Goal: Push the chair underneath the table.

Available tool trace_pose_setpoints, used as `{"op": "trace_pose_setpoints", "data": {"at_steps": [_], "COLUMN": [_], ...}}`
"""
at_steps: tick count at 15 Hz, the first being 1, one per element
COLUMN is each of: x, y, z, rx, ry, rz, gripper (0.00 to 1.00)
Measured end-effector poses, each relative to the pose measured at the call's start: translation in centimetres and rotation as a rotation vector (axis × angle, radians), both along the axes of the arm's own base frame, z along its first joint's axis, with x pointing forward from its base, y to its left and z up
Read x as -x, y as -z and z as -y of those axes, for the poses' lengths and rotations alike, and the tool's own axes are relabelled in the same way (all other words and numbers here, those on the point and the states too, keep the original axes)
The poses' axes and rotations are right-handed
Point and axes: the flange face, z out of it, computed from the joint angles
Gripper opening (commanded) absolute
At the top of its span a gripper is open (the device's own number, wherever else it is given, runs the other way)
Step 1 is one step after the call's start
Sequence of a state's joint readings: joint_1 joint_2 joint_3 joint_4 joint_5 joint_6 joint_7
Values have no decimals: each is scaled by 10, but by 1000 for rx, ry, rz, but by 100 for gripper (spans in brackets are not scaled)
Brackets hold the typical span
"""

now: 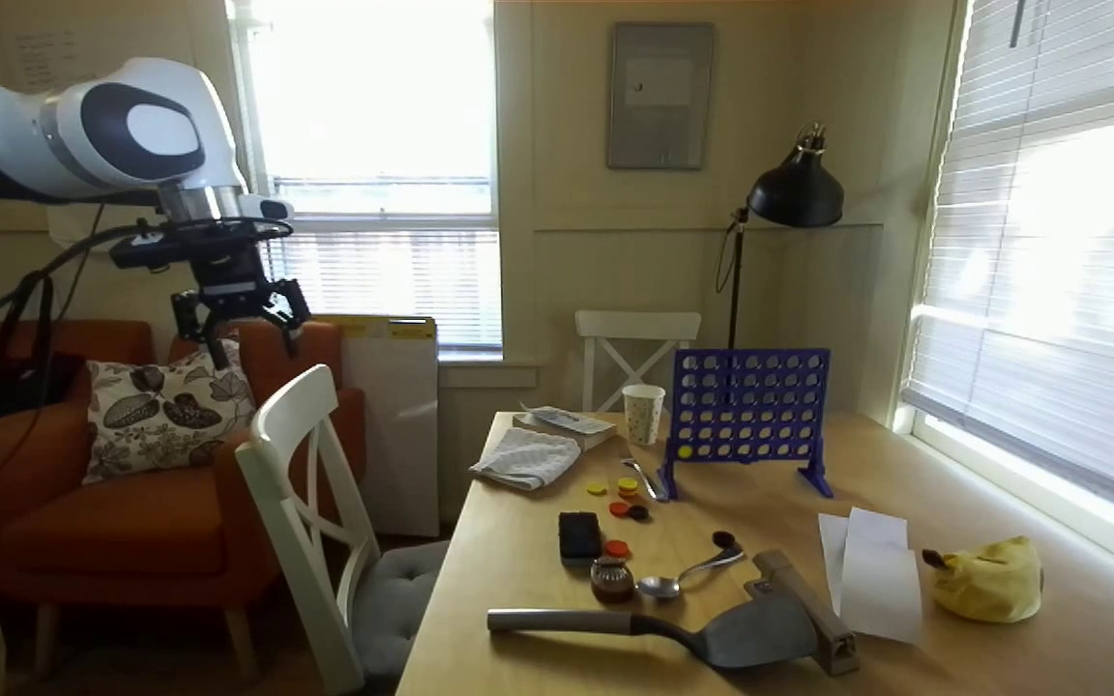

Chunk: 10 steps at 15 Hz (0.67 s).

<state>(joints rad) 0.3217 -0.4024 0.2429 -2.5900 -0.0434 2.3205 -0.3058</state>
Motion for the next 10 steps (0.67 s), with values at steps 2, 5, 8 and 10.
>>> {"op": "trace_pose_setpoints", "data": {"at_steps": [2, 5, 8, 10], "x": [6, 16, 15, 10], "y": [14, 40, 58, 66], "z": [-28, -74, -103, -111], "rx": [-8, -12, 4, 28], "ry": [-106, -270, -424, -503], "rz": [17, 44, 97, 139], "gripper": [100, 100, 100, 100]}}
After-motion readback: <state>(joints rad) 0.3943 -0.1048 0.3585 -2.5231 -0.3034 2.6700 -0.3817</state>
